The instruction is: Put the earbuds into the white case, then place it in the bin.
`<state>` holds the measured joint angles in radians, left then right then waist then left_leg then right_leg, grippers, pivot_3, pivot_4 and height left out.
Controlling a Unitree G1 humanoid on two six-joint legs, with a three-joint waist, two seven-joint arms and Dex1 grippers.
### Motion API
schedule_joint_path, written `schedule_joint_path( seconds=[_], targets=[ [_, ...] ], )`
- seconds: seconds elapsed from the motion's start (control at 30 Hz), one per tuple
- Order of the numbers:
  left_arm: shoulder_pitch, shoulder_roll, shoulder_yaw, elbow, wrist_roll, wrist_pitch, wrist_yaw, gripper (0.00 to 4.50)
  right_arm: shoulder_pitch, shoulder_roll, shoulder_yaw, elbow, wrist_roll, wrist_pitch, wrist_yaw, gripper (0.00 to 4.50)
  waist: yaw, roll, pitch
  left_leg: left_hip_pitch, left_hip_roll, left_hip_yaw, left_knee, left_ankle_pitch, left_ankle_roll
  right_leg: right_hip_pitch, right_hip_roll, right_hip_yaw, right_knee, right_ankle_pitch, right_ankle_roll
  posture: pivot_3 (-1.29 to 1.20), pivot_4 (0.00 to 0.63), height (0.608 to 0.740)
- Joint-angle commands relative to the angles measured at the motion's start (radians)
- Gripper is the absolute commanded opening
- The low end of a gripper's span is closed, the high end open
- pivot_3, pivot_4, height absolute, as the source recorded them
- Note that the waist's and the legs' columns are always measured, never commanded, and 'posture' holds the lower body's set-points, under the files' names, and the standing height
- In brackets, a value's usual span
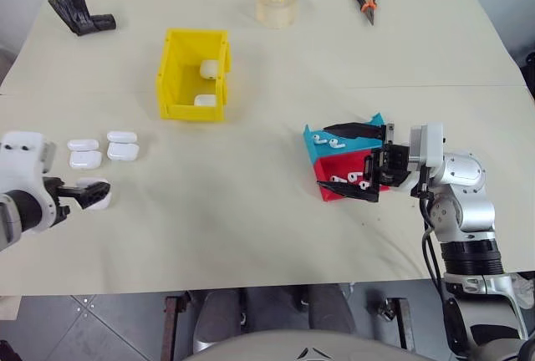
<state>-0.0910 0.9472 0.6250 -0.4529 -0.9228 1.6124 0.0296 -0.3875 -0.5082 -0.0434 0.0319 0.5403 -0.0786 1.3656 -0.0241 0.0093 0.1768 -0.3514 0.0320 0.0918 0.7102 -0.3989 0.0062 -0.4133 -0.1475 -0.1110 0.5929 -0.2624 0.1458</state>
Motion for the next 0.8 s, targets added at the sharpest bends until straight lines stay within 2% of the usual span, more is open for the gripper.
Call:
schedule_joint_path(
  seconds=[0.03,0.33,0.67,0.8],
  targets=[
    [-0.004,0.009,-0.035,0.042,-0.062,0.002,0.067,4.47,0.002,0.002,-0.002,-0.042,0.018,0.002,-0.006,4.50,-0.003,0.000,0.000,0.000,0.000,0.000,0.000,0.000,0.000,0.000,0.000,0.000,0.000,0.000,0.000,0.00,0.150,0.740],
    [0.044,0.006,-0.043,0.068,-0.167,0.002,0.196,4.47,0.031,-0.001,-0.015,-0.051,0.019,-0.012,-0.015,4.50,-0.003,0.000,0.000,0.000,0.000,0.000,0.000,0.000,-0.001,0.000,0.000,0.001,0.000,0.000,0.000,0.00,0.150,0.740],
    [0.022,0.000,-0.076,0.090,-0.138,0.002,0.193,4.47,0.052,0.003,-0.009,-0.072,0.020,-0.007,-0.027,4.50,-0.003,0.000,0.000,0.001,0.000,0.001,0.000,0.001,-0.002,0.000,0.000,0.001,0.001,0.000,0.000,0.00,0.150,0.740],
    [0.007,-0.015,-0.078,0.099,-0.102,0.002,0.188,3.59,0.056,0.002,-0.006,-0.079,0.021,0.001,-0.033,4.50,-0.003,0.000,0.000,0.001,0.000,0.001,0.000,0.001,-0.002,0.000,0.000,0.001,0.001,0.000,0.000,0.00,0.150,0.740]
  ],
)
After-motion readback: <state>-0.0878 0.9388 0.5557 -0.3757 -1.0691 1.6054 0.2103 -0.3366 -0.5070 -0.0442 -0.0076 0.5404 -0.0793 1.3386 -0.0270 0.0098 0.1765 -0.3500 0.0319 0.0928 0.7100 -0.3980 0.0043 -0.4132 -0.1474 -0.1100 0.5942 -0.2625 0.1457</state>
